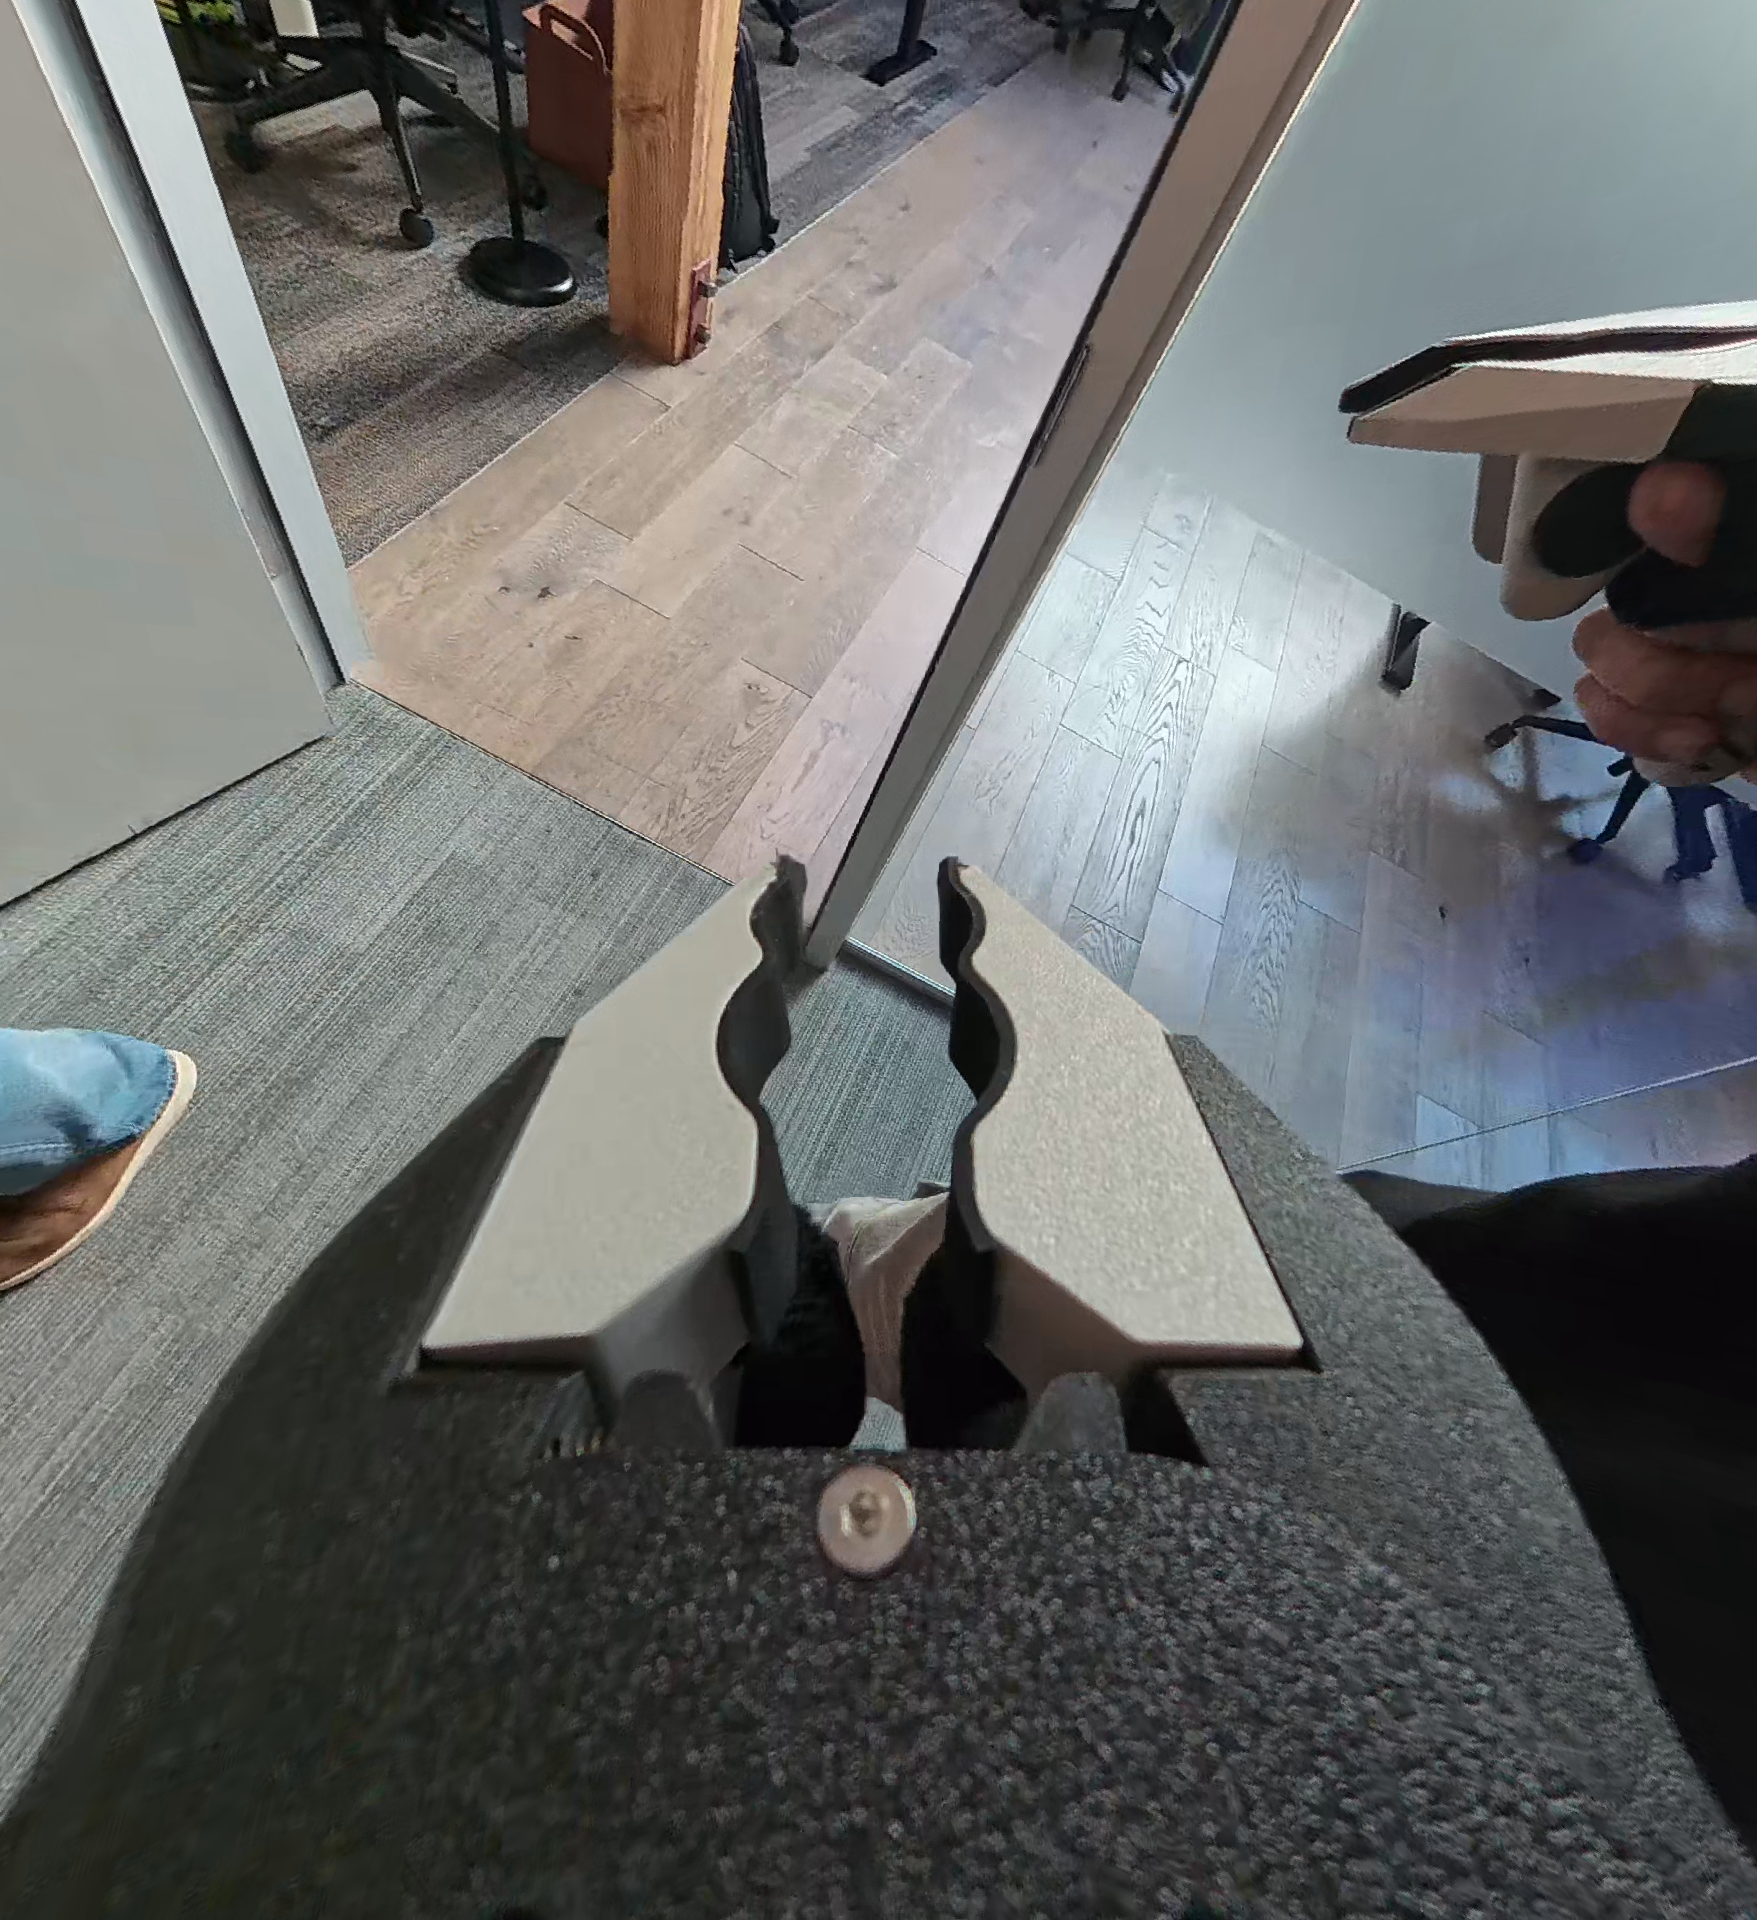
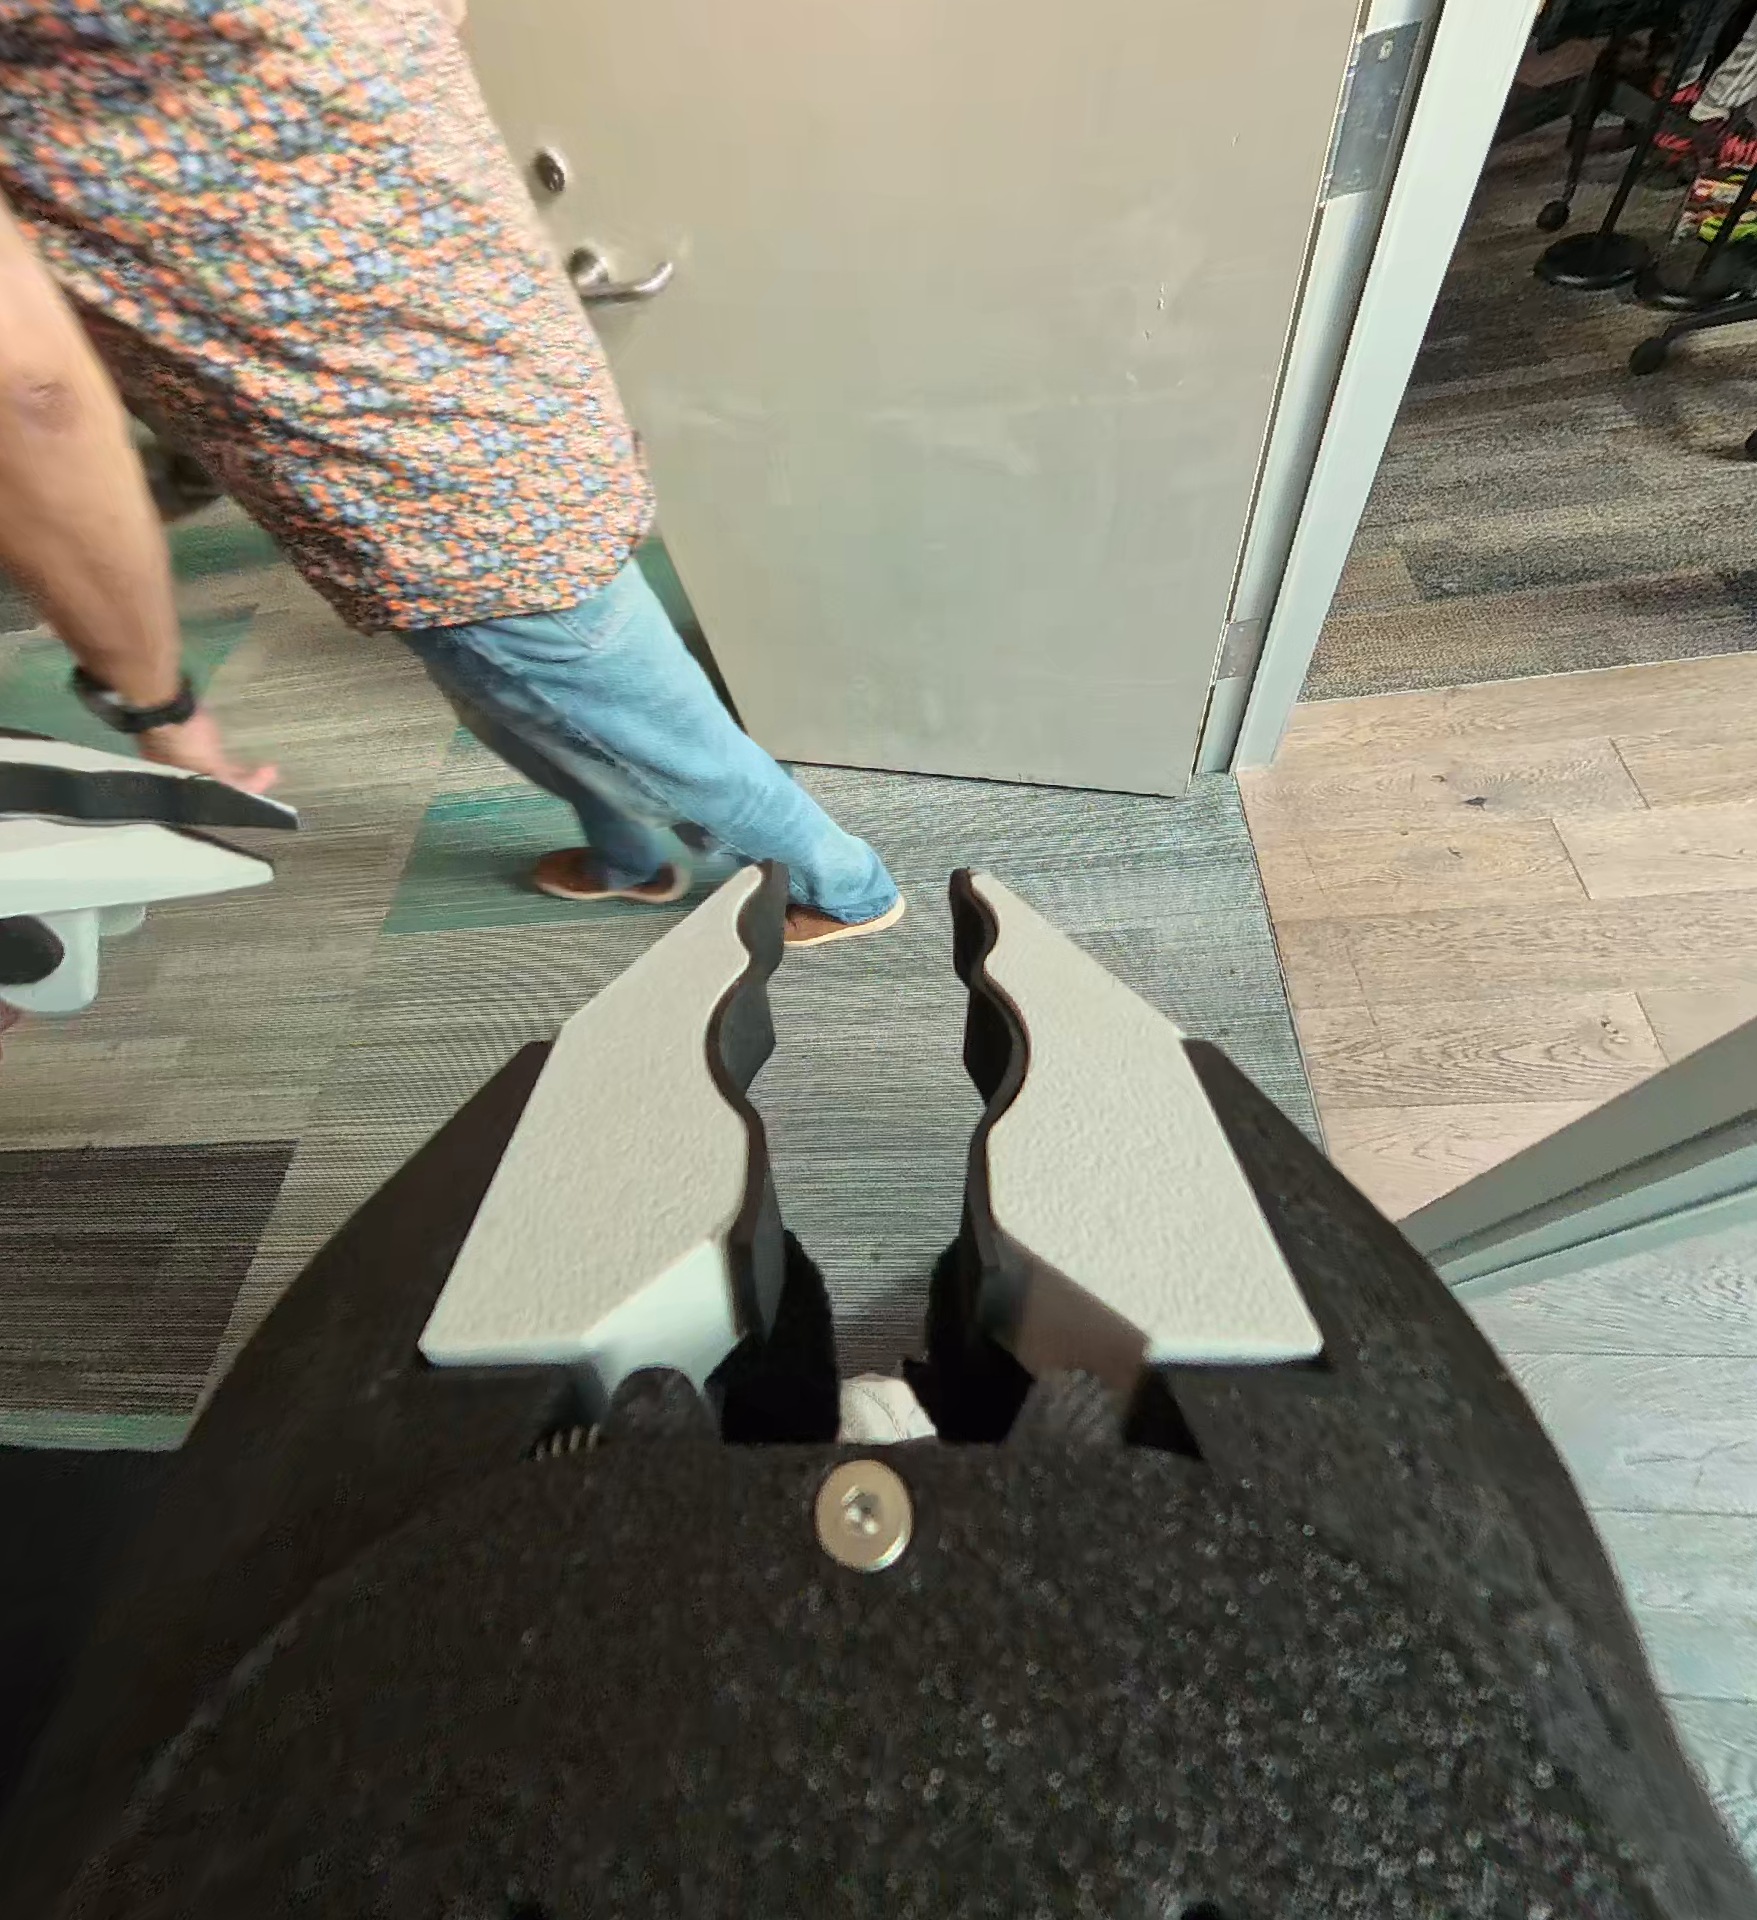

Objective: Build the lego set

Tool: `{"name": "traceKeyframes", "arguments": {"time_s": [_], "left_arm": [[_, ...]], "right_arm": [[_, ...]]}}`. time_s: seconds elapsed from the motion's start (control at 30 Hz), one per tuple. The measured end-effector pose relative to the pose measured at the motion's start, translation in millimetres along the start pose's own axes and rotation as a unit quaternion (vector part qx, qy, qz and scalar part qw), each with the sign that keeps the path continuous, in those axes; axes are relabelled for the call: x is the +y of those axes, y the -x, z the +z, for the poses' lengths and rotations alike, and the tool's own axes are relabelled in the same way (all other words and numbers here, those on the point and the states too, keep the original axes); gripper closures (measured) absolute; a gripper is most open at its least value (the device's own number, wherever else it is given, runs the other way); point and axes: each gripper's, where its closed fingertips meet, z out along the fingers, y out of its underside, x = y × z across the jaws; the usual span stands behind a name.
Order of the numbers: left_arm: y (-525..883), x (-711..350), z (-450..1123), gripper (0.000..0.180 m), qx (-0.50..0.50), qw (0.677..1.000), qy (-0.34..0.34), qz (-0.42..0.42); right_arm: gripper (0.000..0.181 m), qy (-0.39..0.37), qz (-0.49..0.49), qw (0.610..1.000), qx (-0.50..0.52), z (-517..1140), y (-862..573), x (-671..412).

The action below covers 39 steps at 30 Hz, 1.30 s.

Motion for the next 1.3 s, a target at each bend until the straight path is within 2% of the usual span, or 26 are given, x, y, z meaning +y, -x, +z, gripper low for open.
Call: {"name": "traceKeyframes", "arguments": {"time_s": [0.33, 0.5, 0.67, 0.97, 1.13, 1.3], "left_arm": [[92.3, -86.7, 141.2, 0.156, -0.017, 0.998, 0.034, 0.044], [115.3, -166.9, 263.7, 0.156, -0.002, 0.995, 0.068, 0.07], [120.2, -270.7, 385.9, 0.156, 0.028, 0.992, 0.062, 0.108], [128.2, -402.6, 623.2, 0.159, 0.162, 0.973, 0.056, 0.157], [133.6, -486.9, 739.9, 0.157, 0.219, 0.956, 0.067, 0.182], [125.9, -559.4, 849.2, 0.157, 0.282, 0.934, 0.093, 0.198]], "right_arm": [[0.148, -0.005, -0.018, 1.0, -0.008, 108.6, -106.7, -31.3], [0.147, 0.022, -0.044, 0.999, -0.024, 170.8, -187.1, -76.7], [0.147, 0.033, -0.046, 0.998, -0.037, 212.4, -264.8, -130.7], [0.147, 0.018, -0.029, 0.997, 0.066, 305.4, -465.1, -207.5], [0.145, 0.016, 0.058, 0.989, 0.138, 333.0, -601.2, -261.4], [0.147, -0.016, 0.099, 0.966, 0.24, 312.7, -737.2, -305.8]]}}
